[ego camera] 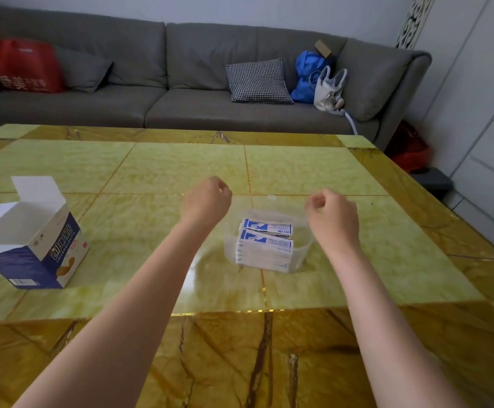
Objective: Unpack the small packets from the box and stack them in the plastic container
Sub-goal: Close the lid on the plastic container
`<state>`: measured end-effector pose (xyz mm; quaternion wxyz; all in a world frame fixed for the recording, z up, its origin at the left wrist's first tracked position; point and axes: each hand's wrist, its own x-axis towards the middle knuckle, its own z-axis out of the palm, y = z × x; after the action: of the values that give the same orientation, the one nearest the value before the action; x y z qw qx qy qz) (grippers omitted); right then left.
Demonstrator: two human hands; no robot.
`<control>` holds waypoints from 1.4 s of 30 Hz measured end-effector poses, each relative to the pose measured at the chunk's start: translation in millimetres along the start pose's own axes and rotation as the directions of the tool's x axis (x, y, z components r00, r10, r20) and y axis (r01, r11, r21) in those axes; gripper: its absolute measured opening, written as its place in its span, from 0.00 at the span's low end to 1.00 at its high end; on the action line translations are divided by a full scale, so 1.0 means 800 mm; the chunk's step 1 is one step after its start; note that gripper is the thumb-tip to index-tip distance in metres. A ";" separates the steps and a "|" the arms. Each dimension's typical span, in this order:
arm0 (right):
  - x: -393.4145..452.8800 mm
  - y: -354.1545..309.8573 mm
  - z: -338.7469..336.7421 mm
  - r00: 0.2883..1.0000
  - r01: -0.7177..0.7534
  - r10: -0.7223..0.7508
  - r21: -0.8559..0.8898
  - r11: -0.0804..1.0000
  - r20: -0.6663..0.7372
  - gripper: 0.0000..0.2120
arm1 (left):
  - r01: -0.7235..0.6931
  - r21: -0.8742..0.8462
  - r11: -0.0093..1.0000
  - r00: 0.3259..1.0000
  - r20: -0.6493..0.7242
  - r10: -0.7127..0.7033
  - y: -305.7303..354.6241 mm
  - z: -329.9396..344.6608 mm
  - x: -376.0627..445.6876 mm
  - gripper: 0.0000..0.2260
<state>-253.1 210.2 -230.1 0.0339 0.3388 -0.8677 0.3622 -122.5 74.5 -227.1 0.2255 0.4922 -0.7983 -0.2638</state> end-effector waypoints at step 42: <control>-0.070 -0.065 0.010 0.861 0.506 -0.388 -0.486 0.712 0.328 0.27 | -0.486 0.319 0.814 0.873 0.225 0.433 -0.022 -0.070 -0.097 0.21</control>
<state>-177.0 210.0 -221.6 0.1301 0.5493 -0.8246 0.0380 -43.9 127.0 -203.7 0.1294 0.2975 -0.9423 -0.0823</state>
